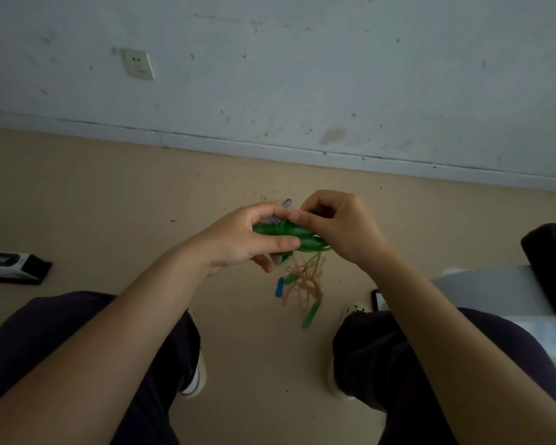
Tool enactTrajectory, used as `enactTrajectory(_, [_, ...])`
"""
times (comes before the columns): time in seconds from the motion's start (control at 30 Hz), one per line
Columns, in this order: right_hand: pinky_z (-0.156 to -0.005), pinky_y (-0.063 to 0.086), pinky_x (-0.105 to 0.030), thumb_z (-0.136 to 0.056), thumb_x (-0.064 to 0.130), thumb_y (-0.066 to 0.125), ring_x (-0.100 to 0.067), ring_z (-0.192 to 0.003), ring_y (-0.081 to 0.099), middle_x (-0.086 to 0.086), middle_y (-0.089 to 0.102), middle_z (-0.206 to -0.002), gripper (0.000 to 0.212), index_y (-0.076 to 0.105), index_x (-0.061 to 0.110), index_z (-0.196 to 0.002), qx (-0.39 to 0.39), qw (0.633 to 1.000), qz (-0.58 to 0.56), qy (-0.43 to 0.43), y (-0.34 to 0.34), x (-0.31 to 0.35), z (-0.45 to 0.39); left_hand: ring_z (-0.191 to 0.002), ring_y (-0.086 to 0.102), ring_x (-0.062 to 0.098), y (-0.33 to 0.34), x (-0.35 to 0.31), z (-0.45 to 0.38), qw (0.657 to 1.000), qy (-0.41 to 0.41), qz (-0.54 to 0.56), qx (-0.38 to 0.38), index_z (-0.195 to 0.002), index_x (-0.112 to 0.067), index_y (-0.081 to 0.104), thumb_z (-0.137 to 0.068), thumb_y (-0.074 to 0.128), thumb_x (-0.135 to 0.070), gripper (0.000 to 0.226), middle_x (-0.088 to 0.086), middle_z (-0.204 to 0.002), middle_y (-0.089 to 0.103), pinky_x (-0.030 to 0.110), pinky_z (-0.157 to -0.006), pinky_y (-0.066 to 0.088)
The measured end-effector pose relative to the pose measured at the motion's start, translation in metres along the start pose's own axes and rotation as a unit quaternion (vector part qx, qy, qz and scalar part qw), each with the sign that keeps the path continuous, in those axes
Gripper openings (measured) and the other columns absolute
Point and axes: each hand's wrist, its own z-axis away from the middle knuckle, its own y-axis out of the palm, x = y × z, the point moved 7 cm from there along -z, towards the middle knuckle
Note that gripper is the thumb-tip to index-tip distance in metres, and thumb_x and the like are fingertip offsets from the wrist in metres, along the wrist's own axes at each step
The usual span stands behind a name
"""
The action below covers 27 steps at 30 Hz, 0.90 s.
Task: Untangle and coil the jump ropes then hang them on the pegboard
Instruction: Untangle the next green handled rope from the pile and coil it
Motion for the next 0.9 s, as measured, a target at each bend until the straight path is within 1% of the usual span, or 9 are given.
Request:
enactTrajectory(0.1, [-0.049, 0.041, -0.013, -0.083, 0.030, 0.077, 0.000, -0.051, 0.050, 0.009, 0.059, -0.062, 0.019, 0.066, 0.014, -0.083, -0.004, 1.000, -0.006, 0.006, 0.001, -0.001, 0.000, -0.079, 0.072, 0.008, -0.003, 0.000, -0.002, 0.999, 0.016, -0.015, -0.031, -0.108, -0.032, 0.068, -0.075, 0.084, -0.024, 0.038, -0.009, -0.091, 0.074, 0.024, -0.064, 0.056])
enactTrajectory(0.2, [-0.047, 0.038, -0.017, -0.082, 0.033, 0.077, -0.007, -0.054, 0.045, 0.002, 0.052, -0.066, 0.030, 0.052, 0.017, -0.084, -0.006, 0.999, -0.031, 0.031, 0.002, -0.007, -0.001, -0.079, 0.071, 0.007, -0.005, -0.001, -0.002, 0.998, 0.028, -0.027, -0.055, -0.108, -0.028, 0.068, -0.080, 0.083, -0.014, 0.035, -0.002, -0.099, 0.072, 0.022, -0.063, 0.055])
enactTrajectory(0.27, [-0.050, 0.045, -0.020, -0.084, 0.035, 0.075, -0.009, -0.055, 0.050, 0.000, 0.054, -0.066, 0.031, 0.051, 0.015, -0.082, 0.017, 0.997, -0.051, 0.050, 0.006, -0.009, -0.002, -0.082, 0.072, 0.012, -0.005, -0.003, -0.002, 0.997, 0.032, -0.019, -0.064, -0.110, -0.028, 0.067, -0.081, 0.082, -0.016, 0.036, 0.000, -0.101, 0.073, 0.024, -0.065, 0.055])
enactTrajectory(0.33, [-0.058, 0.055, -0.030, -0.087, 0.034, 0.072, -0.018, -0.059, 0.061, -0.005, 0.064, -0.069, 0.031, 0.058, 0.007, -0.085, 0.048, 0.990, -0.109, 0.076, 0.012, -0.013, -0.002, -0.085, 0.073, 0.016, -0.006, -0.005, -0.001, 0.997, 0.041, -0.006, -0.065, -0.115, -0.030, 0.066, -0.081, 0.082, -0.018, 0.040, 0.003, -0.107, 0.072, 0.027, -0.067, 0.057])
enactTrajectory(0.47, [-0.070, 0.057, -0.036, -0.090, 0.030, 0.069, -0.027, -0.072, 0.066, -0.012, 0.070, -0.085, 0.034, 0.065, -0.002, -0.099, 0.087, 0.962, -0.231, 0.114, 0.017, -0.015, 0.001, -0.089, 0.074, 0.020, -0.006, -0.009, 0.002, 0.995, 0.067, 0.043, -0.058, -0.125, -0.052, 0.059, -0.079, 0.082, -0.021, 0.060, 0.006, -0.108, 0.072, 0.030, -0.071, 0.059])
enactTrajectory(0.6, [-0.082, 0.057, -0.041, -0.087, 0.033, 0.067, -0.030, -0.081, 0.067, -0.012, 0.070, -0.097, 0.045, 0.060, 0.003, -0.119, 0.139, 0.937, -0.300, 0.117, 0.022, -0.009, 0.006, -0.093, 0.074, 0.021, -0.015, -0.011, 0.001, 0.987, 0.084, 0.091, -0.106, -0.107, -0.039, 0.074, -0.071, 0.081, -0.030, 0.038, -0.004, -0.103, 0.075, 0.030, -0.070, 0.060])
enactTrajectory(0.7, [-0.076, 0.058, -0.042, -0.084, 0.032, 0.074, -0.030, -0.073, 0.066, -0.011, 0.066, -0.081, 0.052, 0.053, 0.005, -0.123, 0.155, 0.949, -0.250, 0.117, 0.030, -0.006, 0.009, -0.092, 0.074, 0.024, -0.023, -0.005, -0.001, 0.978, 0.083, 0.096, -0.166, -0.110, -0.027, 0.069, -0.074, 0.086, -0.030, 0.040, 0.007, -0.111, 0.071, 0.038, -0.069, 0.062])
enactTrajectory(0.8, [-0.073, 0.057, -0.043, -0.090, 0.024, 0.069, -0.025, -0.062, 0.065, -0.007, 0.062, -0.066, 0.029, 0.060, 0.003, -0.107, 0.166, 0.966, -0.166, 0.112, 0.033, -0.006, 0.011, -0.083, 0.074, 0.020, -0.035, -0.001, 0.000, 0.962, 0.082, 0.099, -0.240, -0.107, -0.023, 0.063, -0.077, 0.083, -0.027, 0.037, 0.012, -0.111, 0.068, 0.038, -0.062, 0.061])
enactTrajectory(0.9, [-0.069, 0.056, -0.043, -0.096, 0.014, 0.062, -0.023, -0.058, 0.064, -0.008, 0.063, -0.064, 0.012, 0.063, 0.003, -0.097, 0.182, 0.971, -0.130, 0.088, 0.034, -0.001, 0.012, -0.073, 0.072, 0.012, -0.048, -0.001, 0.003, 0.944, 0.087, 0.073, -0.309, -0.104, -0.025, 0.057, -0.082, 0.083, -0.024, 0.034, 0.012, -0.108, 0.066, 0.032, -0.054, 0.057])
